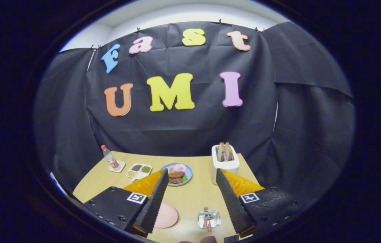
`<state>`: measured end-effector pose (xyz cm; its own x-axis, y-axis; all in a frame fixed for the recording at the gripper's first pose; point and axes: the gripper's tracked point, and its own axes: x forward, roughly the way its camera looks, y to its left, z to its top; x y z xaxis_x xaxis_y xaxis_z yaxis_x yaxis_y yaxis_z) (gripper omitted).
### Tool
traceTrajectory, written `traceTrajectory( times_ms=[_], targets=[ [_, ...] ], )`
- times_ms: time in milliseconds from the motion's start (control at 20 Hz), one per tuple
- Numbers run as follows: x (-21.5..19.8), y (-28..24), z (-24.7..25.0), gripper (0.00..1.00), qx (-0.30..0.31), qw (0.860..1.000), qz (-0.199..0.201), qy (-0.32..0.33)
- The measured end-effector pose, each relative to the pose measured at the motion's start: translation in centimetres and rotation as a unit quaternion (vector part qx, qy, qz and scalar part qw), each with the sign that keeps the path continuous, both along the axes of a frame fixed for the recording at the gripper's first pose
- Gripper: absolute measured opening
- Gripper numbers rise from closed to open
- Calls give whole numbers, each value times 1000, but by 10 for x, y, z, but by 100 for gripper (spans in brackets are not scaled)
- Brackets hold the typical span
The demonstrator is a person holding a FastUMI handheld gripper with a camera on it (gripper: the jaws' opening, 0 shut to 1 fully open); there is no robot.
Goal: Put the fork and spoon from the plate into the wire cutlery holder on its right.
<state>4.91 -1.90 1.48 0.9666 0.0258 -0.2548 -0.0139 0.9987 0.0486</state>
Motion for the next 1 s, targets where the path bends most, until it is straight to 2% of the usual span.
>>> traceTrajectory(
  times_ms=[350,750,1000],
  targets=[
    [-18,13,20,91,14,998,-24,-65],
    [-20,-5,20,93,23,996,-37,-77],
    [-21,3,25,95,26,996,-32,-82]
  ],
)
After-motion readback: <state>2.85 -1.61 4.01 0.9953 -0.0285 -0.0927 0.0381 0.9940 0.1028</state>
